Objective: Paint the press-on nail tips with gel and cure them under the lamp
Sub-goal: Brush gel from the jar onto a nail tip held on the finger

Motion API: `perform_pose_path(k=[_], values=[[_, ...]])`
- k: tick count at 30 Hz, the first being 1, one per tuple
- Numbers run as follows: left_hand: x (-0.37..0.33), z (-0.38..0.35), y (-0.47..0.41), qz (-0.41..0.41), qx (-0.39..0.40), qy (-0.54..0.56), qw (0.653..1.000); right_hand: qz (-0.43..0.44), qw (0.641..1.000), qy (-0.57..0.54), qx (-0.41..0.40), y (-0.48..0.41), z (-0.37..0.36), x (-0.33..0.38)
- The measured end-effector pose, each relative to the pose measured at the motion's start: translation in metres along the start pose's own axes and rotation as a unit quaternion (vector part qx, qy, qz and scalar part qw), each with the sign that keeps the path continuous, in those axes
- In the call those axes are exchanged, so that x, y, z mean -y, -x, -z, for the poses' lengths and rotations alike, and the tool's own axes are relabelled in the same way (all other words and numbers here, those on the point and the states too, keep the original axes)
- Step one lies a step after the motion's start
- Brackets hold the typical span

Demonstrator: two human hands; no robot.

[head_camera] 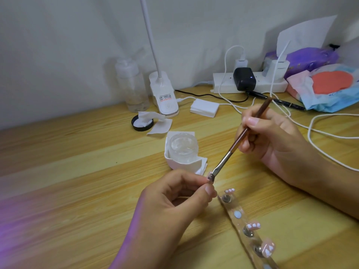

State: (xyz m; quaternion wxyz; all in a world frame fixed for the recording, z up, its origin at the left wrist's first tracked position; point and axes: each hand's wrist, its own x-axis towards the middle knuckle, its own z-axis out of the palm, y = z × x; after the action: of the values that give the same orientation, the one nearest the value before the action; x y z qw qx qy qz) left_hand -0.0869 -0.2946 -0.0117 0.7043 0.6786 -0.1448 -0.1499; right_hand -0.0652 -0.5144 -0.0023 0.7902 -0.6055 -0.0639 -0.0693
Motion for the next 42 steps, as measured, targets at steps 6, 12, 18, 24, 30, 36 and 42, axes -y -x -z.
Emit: perform_pose_path(k=[6, 12, 18, 24, 30, 36, 42], values=[[0.000, 0.000, -0.001, 0.005, -0.005, 0.003, 1.000, 0.020, 0.998, -0.001, -0.056, -0.003, 0.003, -0.002], [-0.001, 0.000, -0.001, 0.005, -0.005, 0.015, 1.000, 0.007, 1.000, -0.024, -0.014, 0.000, 0.002, -0.001], [-0.001, 0.001, 0.000, 0.004, -0.004, 0.023, 1.000, 0.014, 0.999, 0.013, -0.042, -0.001, 0.003, -0.005], [-0.002, 0.000, -0.001, -0.011, 0.004, 0.042, 0.999, 0.020, 0.997, -0.011, -0.067, -0.006, 0.008, -0.006], [0.001, -0.003, 0.002, -0.084, -0.019, -0.071, 0.994, 0.015, 0.998, -0.013, -0.067, -0.007, 0.011, -0.007], [0.007, -0.011, 0.004, -0.223, 0.012, -0.319, 0.921, 0.011, 0.997, -0.021, -0.070, -0.009, 0.012, -0.009], [0.009, -0.015, 0.001, -0.212, 0.027, -0.341, 0.915, 0.010, 0.998, -0.017, -0.064, -0.007, 0.010, -0.008]])
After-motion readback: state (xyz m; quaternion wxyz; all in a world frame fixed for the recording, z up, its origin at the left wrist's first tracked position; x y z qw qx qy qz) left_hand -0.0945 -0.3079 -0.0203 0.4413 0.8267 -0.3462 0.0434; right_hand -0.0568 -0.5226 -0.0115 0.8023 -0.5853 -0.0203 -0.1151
